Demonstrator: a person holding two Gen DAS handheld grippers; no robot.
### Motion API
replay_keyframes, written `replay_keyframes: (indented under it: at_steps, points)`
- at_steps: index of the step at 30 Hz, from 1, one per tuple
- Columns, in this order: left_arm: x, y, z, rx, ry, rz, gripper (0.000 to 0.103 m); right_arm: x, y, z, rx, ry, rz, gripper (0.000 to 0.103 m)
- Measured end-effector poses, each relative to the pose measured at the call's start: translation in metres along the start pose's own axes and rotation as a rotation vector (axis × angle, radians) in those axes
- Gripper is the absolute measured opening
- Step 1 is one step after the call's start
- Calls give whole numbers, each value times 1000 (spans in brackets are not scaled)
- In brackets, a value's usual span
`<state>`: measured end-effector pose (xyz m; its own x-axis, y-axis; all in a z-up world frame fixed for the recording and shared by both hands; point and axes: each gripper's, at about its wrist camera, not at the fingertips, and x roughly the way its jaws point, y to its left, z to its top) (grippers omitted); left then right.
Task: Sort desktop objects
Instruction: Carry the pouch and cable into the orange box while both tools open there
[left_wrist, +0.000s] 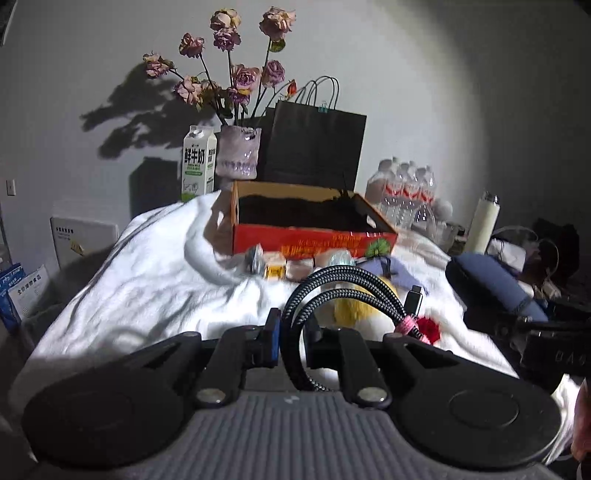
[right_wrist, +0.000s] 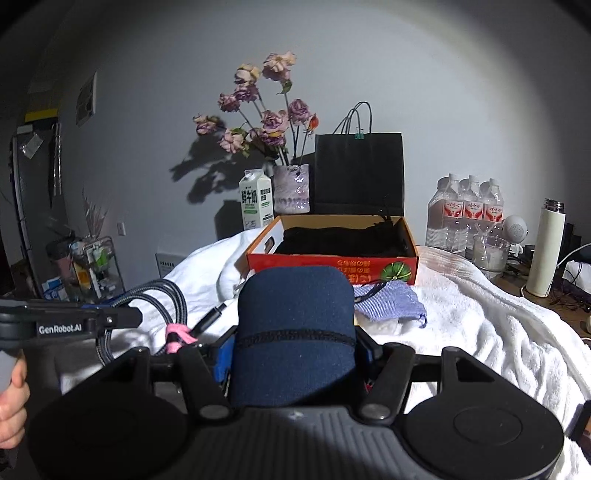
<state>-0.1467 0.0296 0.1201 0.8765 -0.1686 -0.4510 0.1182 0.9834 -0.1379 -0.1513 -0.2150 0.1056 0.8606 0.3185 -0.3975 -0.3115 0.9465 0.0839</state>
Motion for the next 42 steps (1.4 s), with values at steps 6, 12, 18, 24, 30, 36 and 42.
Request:
replay_keyframes:
  at_steps: [6, 12, 18, 24, 30, 36, 42]
  points:
    - [46, 3, 31, -45, -18, 24, 13, 39, -23, 28, 4, 8, 12, 61]
    - [94, 0, 65, -36, -38, 34, 14, 86, -44, 72, -28, -23, -10, 61]
    - [153, 2, 112, -37, -14, -5, 14, 155, -63, 121, -80, -14, -16, 61]
    - [251, 10, 164, -31, 25, 48, 14, 249, -89, 169, -74, 37, -46, 61]
    - [377, 18, 185, -1, 175, 135, 14, 362, -119, 197, -10, 153, -82, 61]
    - [461, 35, 190, -27, 301, 198, 14, 458, -142, 193, 21, 297, -132, 61]
    - [499, 44, 189, -21, 408, 208, 15, 516, -152, 172, 43, 456, -167, 61]
